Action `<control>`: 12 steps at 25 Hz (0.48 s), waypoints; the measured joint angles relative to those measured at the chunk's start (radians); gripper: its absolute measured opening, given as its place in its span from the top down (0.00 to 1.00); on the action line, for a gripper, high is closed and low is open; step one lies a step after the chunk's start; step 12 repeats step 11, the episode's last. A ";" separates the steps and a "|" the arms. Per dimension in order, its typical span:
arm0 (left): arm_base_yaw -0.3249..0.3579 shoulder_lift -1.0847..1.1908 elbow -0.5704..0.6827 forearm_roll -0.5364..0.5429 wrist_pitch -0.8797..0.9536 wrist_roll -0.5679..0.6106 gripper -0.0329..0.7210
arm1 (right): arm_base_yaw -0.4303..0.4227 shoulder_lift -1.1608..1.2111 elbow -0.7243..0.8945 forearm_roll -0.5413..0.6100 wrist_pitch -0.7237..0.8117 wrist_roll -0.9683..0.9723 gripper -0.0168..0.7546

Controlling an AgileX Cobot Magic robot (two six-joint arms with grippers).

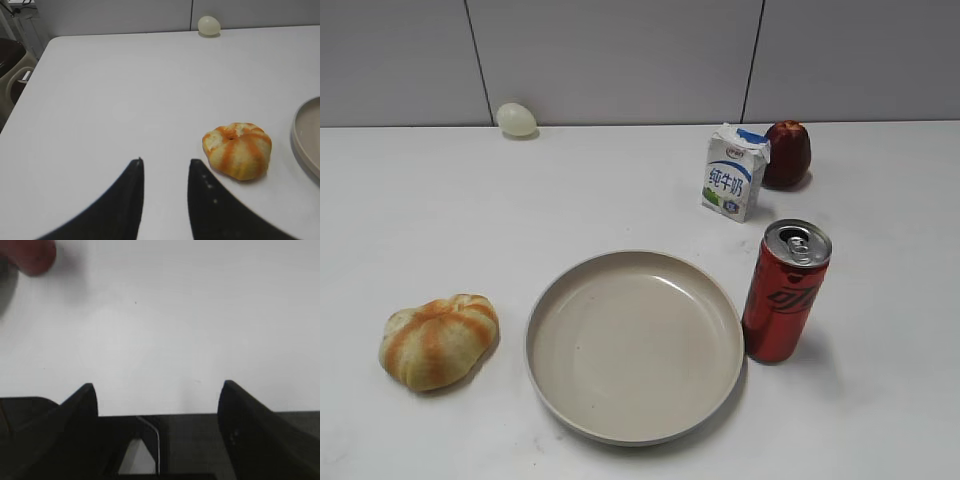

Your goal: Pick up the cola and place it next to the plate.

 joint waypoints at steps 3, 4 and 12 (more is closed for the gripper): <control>0.000 0.000 0.000 0.000 0.000 0.000 0.64 | 0.000 -0.149 0.005 0.001 -0.014 -0.001 0.21; 0.000 0.000 0.000 0.000 0.000 0.000 0.64 | 0.000 -0.197 0.006 0.001 -0.018 -0.001 0.21; 0.000 0.000 0.000 0.000 0.000 0.000 0.64 | 0.000 -0.447 0.011 0.001 -0.019 -0.001 0.21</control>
